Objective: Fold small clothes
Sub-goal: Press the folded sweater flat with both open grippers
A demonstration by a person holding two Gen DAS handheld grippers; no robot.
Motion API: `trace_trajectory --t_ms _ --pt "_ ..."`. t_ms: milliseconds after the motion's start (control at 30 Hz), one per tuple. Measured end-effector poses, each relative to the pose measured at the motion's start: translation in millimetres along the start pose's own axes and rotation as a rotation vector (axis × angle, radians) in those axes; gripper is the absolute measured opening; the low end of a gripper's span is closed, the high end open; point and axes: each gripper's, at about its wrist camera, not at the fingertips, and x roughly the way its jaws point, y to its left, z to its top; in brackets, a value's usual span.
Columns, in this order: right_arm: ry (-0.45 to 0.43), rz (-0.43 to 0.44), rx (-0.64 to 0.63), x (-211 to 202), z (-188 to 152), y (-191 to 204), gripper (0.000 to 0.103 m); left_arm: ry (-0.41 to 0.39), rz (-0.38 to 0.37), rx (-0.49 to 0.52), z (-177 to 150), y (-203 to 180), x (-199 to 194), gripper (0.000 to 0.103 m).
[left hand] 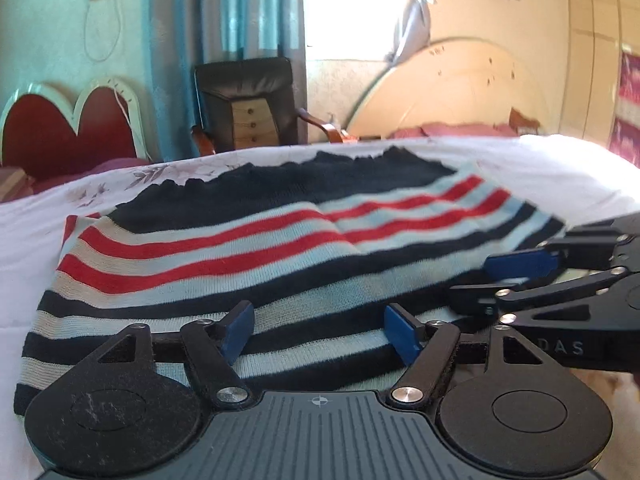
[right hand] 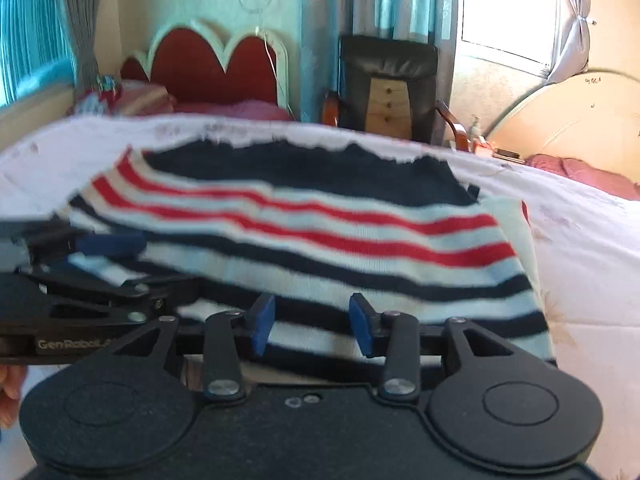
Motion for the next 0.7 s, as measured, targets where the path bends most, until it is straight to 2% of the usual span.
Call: trace_trajectory --t_ms 67,133,233,333,433,500,567,633,667,700 --pt "0.014 -0.041 -0.037 -3 -10 5 0.040 0.004 0.000 0.014 -4 1 -5 0.073" --pt "0.016 -0.041 -0.042 -14 -18 4 0.040 0.005 0.004 0.000 -7 10 -14 0.073" --pt "-0.003 -0.027 0.006 -34 -18 -14 0.040 -0.025 0.060 -0.047 -11 32 -32 0.073" --pt "-0.074 -0.121 0.104 -52 -9 -49 0.043 -0.019 0.115 -0.132 -18 64 -41 0.073" --pt "-0.027 -0.230 0.210 -47 -9 -87 0.044 0.005 0.128 -0.205 -25 84 -39 0.073" --pt "0.026 -0.208 0.273 -39 -15 -103 0.044 0.008 0.121 -0.225 -28 87 -37 0.073" --pt "0.037 -0.158 0.325 -36 -23 -109 0.042 0.009 0.127 -0.213 -30 85 -36 0.073" --pt "0.038 -0.123 0.326 -37 -31 -108 0.021 0.010 0.129 -0.210 -32 87 -35 0.073" --pt "0.045 -0.146 0.302 -37 -34 -106 0.014 0.009 0.126 -0.214 -33 88 -35 0.073" --pt "0.046 -0.155 0.279 -38 -39 -105 0.012 0.011 0.128 -0.214 -33 89 -35 0.073"
